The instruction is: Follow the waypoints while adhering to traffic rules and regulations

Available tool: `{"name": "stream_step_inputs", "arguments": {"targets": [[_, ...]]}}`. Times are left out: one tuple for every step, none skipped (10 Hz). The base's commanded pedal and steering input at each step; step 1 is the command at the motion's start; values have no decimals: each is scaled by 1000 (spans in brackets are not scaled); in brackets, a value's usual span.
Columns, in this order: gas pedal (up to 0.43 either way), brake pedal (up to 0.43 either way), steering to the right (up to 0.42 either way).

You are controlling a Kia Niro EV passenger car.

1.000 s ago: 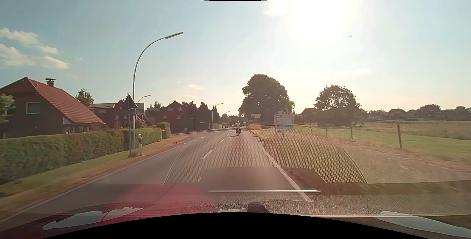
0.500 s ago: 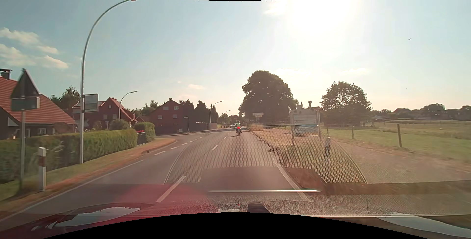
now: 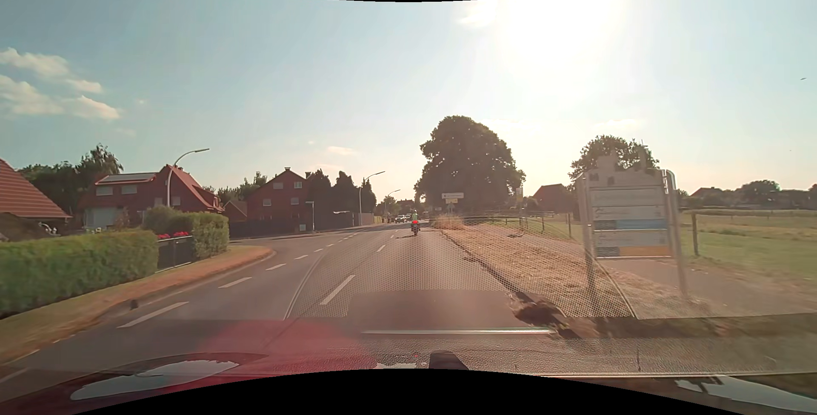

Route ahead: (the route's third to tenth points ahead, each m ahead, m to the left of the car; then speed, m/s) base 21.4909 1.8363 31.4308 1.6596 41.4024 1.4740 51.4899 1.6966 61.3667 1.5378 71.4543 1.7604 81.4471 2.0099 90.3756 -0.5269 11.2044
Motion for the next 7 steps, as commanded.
{"name": "stream_step_inputs", "arguments": {"targets": [[130,0,-4],[130,0,-4],[130,0,-2],[130,0,-2],[130,0,-2],[130,0,-2],[138,0,-2]]}}
